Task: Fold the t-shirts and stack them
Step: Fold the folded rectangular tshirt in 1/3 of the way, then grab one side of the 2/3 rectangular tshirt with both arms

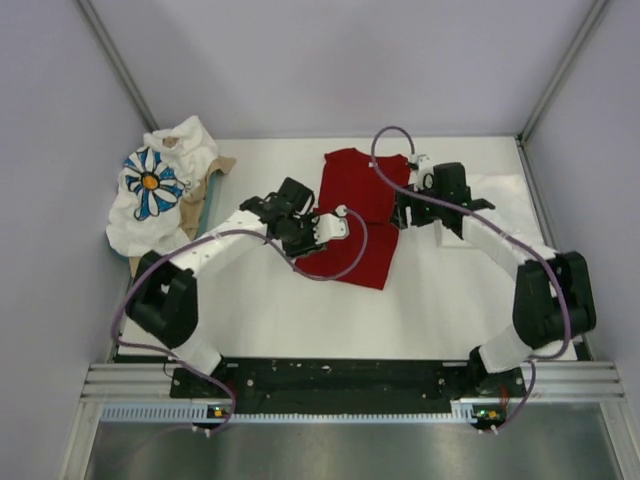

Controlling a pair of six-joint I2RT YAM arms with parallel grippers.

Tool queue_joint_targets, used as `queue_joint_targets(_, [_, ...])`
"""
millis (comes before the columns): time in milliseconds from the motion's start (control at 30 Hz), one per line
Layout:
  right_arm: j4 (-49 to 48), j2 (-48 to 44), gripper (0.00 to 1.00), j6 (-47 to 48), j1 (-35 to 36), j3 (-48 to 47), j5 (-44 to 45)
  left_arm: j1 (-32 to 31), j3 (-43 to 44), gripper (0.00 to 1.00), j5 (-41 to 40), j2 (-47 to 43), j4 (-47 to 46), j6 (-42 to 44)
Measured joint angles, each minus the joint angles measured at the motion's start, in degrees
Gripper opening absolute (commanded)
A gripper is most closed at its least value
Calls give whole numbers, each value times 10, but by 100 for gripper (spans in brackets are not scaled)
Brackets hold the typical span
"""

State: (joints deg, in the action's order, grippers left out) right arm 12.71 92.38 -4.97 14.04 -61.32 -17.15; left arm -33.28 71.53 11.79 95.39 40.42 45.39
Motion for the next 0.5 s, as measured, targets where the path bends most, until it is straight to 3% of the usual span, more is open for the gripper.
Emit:
queue_joint_targets(133, [-17, -122, 74, 145, 82, 62, -16, 14, -49, 47, 41, -78, -24, 61])
queue_joint_targets(267, [-1, -178, 75, 334, 191, 132, -67, 15, -115, 48, 51, -83, -58, 124])
queue_joint_targets(500, [48, -162, 71, 500, 219, 204, -76, 15, -154, 51, 53, -41, -97, 183])
